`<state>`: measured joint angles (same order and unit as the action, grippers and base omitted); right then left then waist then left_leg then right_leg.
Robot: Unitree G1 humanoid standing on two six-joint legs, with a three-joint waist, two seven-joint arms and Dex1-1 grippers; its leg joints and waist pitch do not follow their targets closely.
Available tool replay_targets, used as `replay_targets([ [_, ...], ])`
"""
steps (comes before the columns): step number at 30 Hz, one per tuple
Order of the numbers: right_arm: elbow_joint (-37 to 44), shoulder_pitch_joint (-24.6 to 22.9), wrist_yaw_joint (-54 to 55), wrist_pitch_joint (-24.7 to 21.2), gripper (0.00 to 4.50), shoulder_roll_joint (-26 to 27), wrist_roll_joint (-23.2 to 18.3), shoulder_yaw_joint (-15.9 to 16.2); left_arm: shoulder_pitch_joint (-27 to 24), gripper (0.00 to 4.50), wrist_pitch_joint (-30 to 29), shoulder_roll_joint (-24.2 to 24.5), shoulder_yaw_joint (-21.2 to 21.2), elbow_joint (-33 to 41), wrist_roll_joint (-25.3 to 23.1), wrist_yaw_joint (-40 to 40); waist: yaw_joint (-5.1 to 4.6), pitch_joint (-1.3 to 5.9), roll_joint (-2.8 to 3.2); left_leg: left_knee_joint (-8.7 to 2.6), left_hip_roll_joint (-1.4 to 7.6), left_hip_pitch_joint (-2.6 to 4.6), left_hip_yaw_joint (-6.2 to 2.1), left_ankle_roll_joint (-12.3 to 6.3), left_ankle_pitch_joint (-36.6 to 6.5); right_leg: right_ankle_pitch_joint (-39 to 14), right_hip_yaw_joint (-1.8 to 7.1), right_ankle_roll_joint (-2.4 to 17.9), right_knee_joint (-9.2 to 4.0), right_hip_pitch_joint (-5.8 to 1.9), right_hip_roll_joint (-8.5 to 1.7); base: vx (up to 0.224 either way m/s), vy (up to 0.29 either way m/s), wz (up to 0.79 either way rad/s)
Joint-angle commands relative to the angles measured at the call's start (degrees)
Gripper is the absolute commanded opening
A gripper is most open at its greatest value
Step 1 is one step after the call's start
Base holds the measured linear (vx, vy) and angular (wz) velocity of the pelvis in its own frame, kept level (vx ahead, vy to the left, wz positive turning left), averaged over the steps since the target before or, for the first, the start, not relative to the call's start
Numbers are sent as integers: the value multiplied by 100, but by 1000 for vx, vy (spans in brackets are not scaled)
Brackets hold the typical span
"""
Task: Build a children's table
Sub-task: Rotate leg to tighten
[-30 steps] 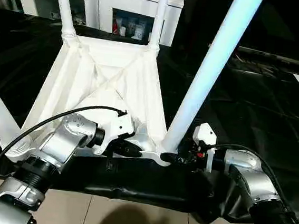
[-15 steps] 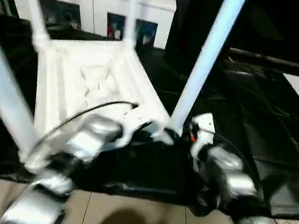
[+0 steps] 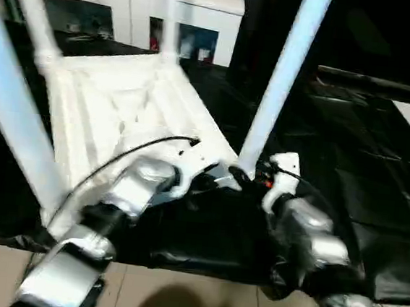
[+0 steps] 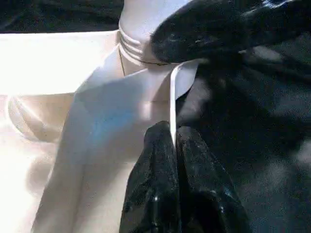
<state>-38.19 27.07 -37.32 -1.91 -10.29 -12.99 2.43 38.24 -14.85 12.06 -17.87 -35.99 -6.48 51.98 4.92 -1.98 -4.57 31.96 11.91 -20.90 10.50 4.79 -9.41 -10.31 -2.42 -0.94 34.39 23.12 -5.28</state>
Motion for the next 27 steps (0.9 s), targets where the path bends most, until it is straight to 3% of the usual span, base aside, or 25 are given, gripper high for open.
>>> replay_targets([
  [1,326,-89,-655,76,374,-256,93,243,-358,0,205,56,-287,-25,184,699,37,270,-18,-340,120,27,-2,-230,-1520,-1505,156,975,-451,-221,-234,0,0,0],
  [4,646,-278,-1294,188,374,-659,146,375,-579,0,273,339,-373,442,466,1456,72,273,-3,-338,137,64,5,-218,-1550,-1440,161,1034,-439,-198,-237,0,0,0],
  [7,773,-344,-1504,215,374,-791,167,408,-664,0,219,459,-409,647,569,1730,89,262,11,-357,142,59,15,-208,-1583,-1348,169,1095,-412,-185,-216,0,0,0],
  [10,1030,-481,-2052,251,374,-1078,160,628,-803,0,186,694,-427,887,619,2056,115,266,-14,-348,143,68,22,-196,-1585,-1338,172,1082,-411,-189,-221,0,0,0],
  [17,1091,-561,-2364,243,374,-1141,183,831,-895,0,160,833,-345,978,625,2143,110,259,-54,-351,133,36,14,-201,-1509,-1615,172,954,-424,-198,-240,0,0,0],
  [23,1202,-625,-2662,154,374,-1179,150,902,-956,0,61,870,-299,1097,652,2129,94,271,-56,-328,129,35,24,-278,-1307,-1274,167,1041,-387,-209,-222,0,0,0],
  [25,1164,-614,-2660,138,339,-1181,146,888,-953,0,59,865,-300,1096,658,2121,88,271,-62,-321,123,33,31,-299,-1285,-1263,168,1059,-387,-212,-222,0,0,0],
  [27,1139,-607,-2661,132,336,-1184,138,878,-948,0,55,858,-303,1095,661,2113,90,270,-57,-323,129,40,33,-292,-1303,-1326,170,1051,-393,-207,-230,0,0,0],
])
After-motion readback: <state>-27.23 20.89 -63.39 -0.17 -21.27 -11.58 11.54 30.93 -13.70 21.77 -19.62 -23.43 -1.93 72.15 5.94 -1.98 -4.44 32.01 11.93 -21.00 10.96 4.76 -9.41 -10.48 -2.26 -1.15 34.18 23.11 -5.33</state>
